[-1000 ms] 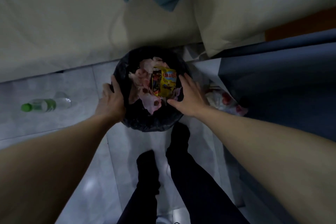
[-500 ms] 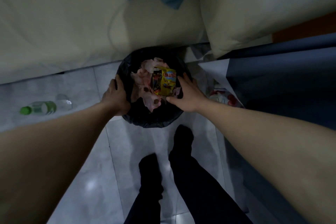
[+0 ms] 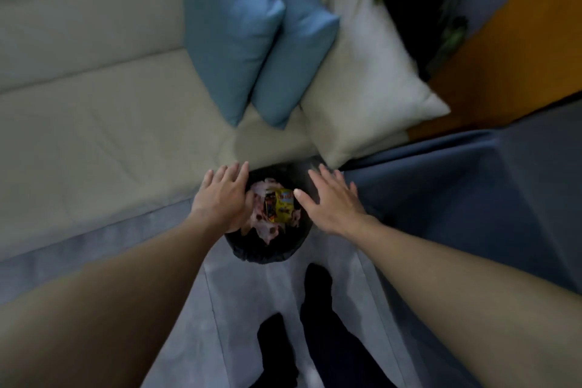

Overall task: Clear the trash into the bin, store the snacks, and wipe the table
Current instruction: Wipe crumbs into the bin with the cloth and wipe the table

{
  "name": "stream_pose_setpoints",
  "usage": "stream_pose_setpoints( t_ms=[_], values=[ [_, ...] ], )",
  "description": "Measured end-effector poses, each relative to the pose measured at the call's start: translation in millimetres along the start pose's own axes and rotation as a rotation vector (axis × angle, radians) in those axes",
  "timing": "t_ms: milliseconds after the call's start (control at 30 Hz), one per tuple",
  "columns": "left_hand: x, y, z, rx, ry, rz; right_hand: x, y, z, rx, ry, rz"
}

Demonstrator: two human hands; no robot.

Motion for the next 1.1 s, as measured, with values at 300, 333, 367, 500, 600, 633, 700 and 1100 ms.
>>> stream_pose_setpoints(
  t_ms=[300,333,367,500,600,633,700,1100],
  values=[
    [160.5,-83.5,-37.2,-0.068,0.046,-0.151,129.3,-124.7,43.1,0.013,-0.002,-0.208],
    [175.7,-92.9,-44.6,-0.081,0.048,-0.171,142.1,-138.5,45.1,0.011,-0.007,-0.230],
    [190.1,-101.8,-52.7,-0.095,0.053,-0.192,154.3,-152.0,46.2,0.007,-0.012,-0.250],
    [234.6,-135.4,-91.5,-0.171,0.059,-0.240,198.3,-206.9,41.7,-0.025,0.004,-0.326],
    [257.9,-154.8,-128.1,-0.254,0.089,-0.263,224.4,-245.9,29.7,-0.054,0.010,-0.379],
    [265.1,-159.7,-140.9,-0.277,0.090,-0.270,231.9,-257.2,23.0,-0.069,0.016,-0.395],
    [276.9,-166.6,-168.5,-0.320,0.094,-0.274,245.9,-279.7,6.4,-0.100,0.029,-0.428],
    [305.7,-174.5,-366.9,-0.581,0.194,-0.244,293.2,-377.5,-144.8,-0.308,0.141,-0.557]
  ],
)
Point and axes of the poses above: each hand's wrist, its own y-axis towards the middle knuckle, its own x-axis out of the back of the hand, z = x × y, the point moved 9 cm from there along y, towards the middle knuckle, and after that the axes turned 11 degrees about y, right-handed, at the moved point
